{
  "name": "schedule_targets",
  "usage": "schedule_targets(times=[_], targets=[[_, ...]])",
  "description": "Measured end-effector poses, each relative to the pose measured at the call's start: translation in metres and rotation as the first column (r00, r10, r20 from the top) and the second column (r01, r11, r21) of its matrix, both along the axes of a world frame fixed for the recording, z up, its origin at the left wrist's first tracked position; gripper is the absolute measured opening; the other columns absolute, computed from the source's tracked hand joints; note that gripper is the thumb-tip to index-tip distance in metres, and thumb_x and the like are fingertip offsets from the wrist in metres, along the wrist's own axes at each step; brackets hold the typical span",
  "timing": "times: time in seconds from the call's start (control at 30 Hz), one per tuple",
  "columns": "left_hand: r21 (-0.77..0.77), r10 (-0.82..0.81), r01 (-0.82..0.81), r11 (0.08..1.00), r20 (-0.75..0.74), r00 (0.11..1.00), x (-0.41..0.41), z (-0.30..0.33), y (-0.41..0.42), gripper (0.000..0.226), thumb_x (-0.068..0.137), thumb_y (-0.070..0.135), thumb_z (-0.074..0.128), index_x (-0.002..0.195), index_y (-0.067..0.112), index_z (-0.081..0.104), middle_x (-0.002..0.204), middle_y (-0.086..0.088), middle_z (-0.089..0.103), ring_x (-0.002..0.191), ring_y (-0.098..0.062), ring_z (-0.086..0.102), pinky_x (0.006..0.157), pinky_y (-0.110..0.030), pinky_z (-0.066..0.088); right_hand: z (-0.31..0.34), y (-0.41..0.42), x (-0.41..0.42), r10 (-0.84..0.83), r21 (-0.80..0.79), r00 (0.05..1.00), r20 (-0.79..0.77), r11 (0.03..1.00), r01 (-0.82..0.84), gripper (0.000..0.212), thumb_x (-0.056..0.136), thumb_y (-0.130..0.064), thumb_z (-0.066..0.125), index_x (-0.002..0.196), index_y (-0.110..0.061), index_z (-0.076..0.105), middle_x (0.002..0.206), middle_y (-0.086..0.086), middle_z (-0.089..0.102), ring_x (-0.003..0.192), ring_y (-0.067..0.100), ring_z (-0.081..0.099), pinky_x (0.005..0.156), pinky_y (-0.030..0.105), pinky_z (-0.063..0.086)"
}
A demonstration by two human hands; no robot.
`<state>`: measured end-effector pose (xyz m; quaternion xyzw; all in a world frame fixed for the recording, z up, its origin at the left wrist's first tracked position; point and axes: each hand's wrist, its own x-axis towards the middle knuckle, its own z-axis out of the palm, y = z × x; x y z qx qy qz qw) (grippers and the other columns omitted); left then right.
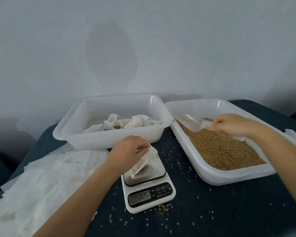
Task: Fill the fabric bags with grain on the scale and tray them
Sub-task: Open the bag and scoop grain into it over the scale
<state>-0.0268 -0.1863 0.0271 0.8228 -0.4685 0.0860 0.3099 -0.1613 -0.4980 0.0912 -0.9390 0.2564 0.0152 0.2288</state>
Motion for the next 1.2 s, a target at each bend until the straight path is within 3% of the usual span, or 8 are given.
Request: schedule_targets(times=[0.1, 0.3, 0.5, 0.57, 0.73, 0.87, 1.0, 1.2], targets=[[0.026, -0.015, 0.015, 1.000, 0.009, 1.000, -0.004, -0.007, -0.013, 0.013, 0.088, 0.021, 0.062, 0.096, 0.019, 0.071, 0.092, 0.009, 0.066, 0.090, -0.011, 0.056, 0.079, -0.014, 0.037, -0.032, 0.001, 0.003, -0.059, -0.084, 0.993, -0.102, 0.995, 0.051, 0.047, 0.092, -0.060, 0.045, 0.099, -0.016, 0.060, 0.097, 0.005, 0.063, 0.087, 0.017, 0.060, 0.084, 0.038, 0.051], [-0.071, 0.051, -0.051, 0.996, 0.000, 0.999, -0.015, -0.010, -0.011, 0.042, 0.087, 0.026, 0.063, 0.128, 0.022, 0.054, 0.100, 0.007, 0.063, 0.096, -0.015, 0.056, 0.091, -0.038, 0.043, -0.054, 0.010, 0.012, -0.106, -0.224, 0.987, -0.119, 0.972, 0.077, 0.046, 0.095, -0.057, 0.042, 0.071, -0.018, 0.049, 0.068, -0.004, 0.051, 0.056, 0.011, 0.048, 0.054, 0.025, 0.037], [-0.356, 0.236, -0.308, 0.882, -0.232, 0.944, -0.022, -0.034, 0.040, 0.038, 0.087, 0.017, 0.060, 0.120, 0.033, 0.049, 0.090, 0.018, 0.061, 0.088, 0.007, 0.053, 0.072, 0.000, 0.036, -0.048, 0.012, 0.016, -0.132, -0.283, 0.972, -0.195, 0.956, 0.074, 0.042, 0.095, -0.048, 0.047, 0.102, -0.010, 0.065, 0.090, 0.004, 0.068, 0.080, 0.019, 0.066, 0.075, 0.033, 0.055], [-0.371, 0.264, -0.361, 0.856, -0.287, 0.921, -0.027, -0.045, 0.053, 0.036, 0.088, 0.016, 0.060, 0.115, 0.037, 0.048, 0.090, 0.019, 0.061, 0.087, 0.007, 0.053, 0.071, 0.000, 0.036, -0.030, 0.021, 0.012, -0.115, -0.313, 0.993, -0.009, 0.944, 0.106, 0.035, 0.095, -0.041, 0.050, 0.106, -0.012, 0.066, 0.099, 0.002, 0.068, 0.089, 0.020, 0.064, 0.080, 0.034, 0.053], [-0.367, 0.316, -0.500, 0.784, -0.458, 0.831, -0.033, -0.067, 0.058, 0.027, 0.090, 0.017, 0.058, 0.108, 0.037, 0.051, 0.086, 0.018, 0.061, 0.082, 0.011, 0.053, 0.065, -0.001, 0.037, -0.012, 0.127, -0.023, -0.010, 0.083, 0.657, 0.754, 0.993, -0.079, 0.036, 0.090, -0.049, 0.048, 0.070, -0.024, 0.063, 0.066, -0.006, 0.063, 0.053, 0.004, 0.053, 0.049, 0.016, 0.042], [-0.387, 0.321, -0.574, 0.722, -0.549, 0.772, -0.037, -0.079, 0.057, 0.020, 0.090, 0.021, 0.058, 0.095, 0.039, 0.054, 0.082, 0.015, 0.060, 0.075, 0.009, 0.053, 0.060, -0.003, 0.039, -0.074, 0.197, -0.030, 0.198, 0.094, 0.679, 0.707, 0.925, -0.367, 0.044, 0.094, -0.050, 0.044, 0.065, -0.018, 0.053, 0.055, -0.010, 0.050, 0.049, 0.006, 0.046, 0.047, 0.014, 0.035], [-0.388, 0.340, -0.623, 0.679, -0.586, 0.735, -0.038, -0.086, 0.059, 0.018, 0.089, 0.019, 0.059, 0.084, 0.035, 0.053, 0.081, 0.012, 0.059, 0.071, 0.012, 0.053, 0.058, -0.001, 0.037, -0.124, 0.182, -0.010, -0.121, 0.361, 0.738, 0.664, 0.916, -0.175, 0.023, 0.097, -0.023, 0.053, 0.075, -0.017, 0.056, 0.060, -0.009, 0.052, 0.054, 0.000, 0.047, 0.054, 0.013, 0.038], [-0.372, 0.301, -0.583, 0.722, -0.589, 0.750, -0.035, -0.092, 0.060, 0.015, 0.084, 0.021, 0.066, 0.073, 0.024, 0.056, 0.067, 0.005, 0.057, 0.057, 0.002, 0.049, 0.055, -0.011, 0.040, -0.144, 0.161, 0.003, -0.365, 0.580, 0.786, 0.499, 0.815, 0.010, 0.038, 0.094, -0.035, 0.054, 0.061, -0.020, 0.044, 0.047, -0.012, 0.039, 0.044, 0.002, 0.036, 0.060, 0.028, 0.037]])
